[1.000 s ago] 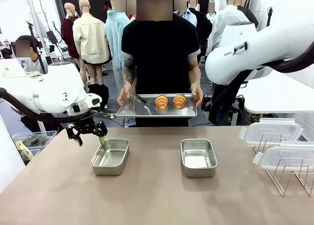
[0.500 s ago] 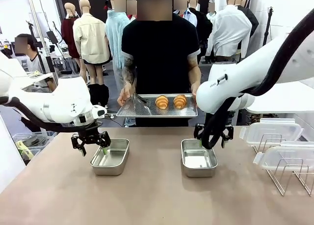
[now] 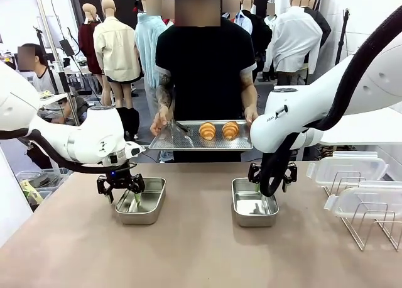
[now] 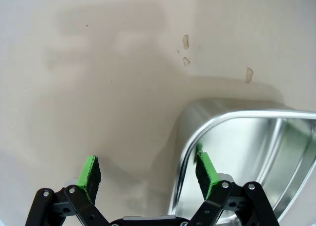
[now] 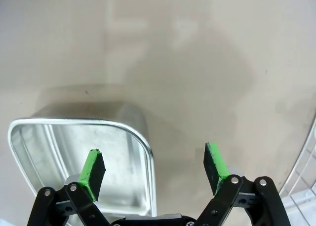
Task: Place the bread in airtight containers.
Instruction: Lift both Airtight Container.
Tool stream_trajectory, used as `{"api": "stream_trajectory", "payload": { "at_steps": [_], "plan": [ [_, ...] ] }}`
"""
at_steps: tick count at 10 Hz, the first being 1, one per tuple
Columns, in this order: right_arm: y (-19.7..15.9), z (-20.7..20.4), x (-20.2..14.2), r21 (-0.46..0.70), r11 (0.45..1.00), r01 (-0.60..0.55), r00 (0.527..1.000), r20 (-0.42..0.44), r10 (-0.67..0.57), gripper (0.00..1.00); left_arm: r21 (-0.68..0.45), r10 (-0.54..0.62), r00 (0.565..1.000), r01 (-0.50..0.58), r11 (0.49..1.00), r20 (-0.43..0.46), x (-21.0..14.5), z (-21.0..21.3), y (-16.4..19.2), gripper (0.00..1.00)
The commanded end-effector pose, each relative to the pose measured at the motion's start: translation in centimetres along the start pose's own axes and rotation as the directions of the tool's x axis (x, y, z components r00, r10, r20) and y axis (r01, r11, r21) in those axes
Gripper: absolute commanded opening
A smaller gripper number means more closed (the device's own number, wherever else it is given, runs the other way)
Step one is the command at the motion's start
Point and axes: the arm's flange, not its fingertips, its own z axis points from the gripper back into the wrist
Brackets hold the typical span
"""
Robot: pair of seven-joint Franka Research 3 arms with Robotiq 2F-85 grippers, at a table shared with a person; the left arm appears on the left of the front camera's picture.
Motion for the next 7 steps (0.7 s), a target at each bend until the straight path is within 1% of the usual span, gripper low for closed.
{"api": "stream_trajectory", "payload": {
  "at_steps": [1,2,3,5,6,7],
  "plan": [
    [0.6,-0.5,0.7,0.001,1.0,-0.013,0.999,0.038,0.013,0.97,0.045,0.006,1.0,-0.006,0.999,0.009,0.1,0.0,-0.4,0.97],
    [0.2,-0.1,0.7,-0.006,1.0,-0.012,0.999,0.037,0.013,0.77,0.037,-0.004,0.999,0.002,0.999,0.044,-0.3,0.4,-1.0,0.77],
    [0.1,-0.2,0.4,-0.003,1.0,-0.011,0.999,0.031,0.011,0.57,0.028,-0.018,0.998,0.017,0.999,0.06,-0.9,0.7,-1.3,0.57],
    [0.6,-0.4,0.7,0.001,1.0,-0.013,1.0,0.021,0.013,0.18,0.037,-0.028,0.998,0.026,0.999,0.065,-1.5,1.5,-1.3,0.17],
    [0.3,-0.2,0.6,0.004,1.0,-0.015,1.0,0.016,0.014,0.0,0.043,-0.027,0.997,0.024,0.999,0.075,-1.7,1.5,-1.7,0.0],
    [0.3,-0.3,0.7,0.017,1.0,-0.019,1.0,0.003,0.019,0.0,0.037,-0.025,0.996,0.022,0.999,0.08,-1.9,1.6,-1.7,0.0]
  ]
}}
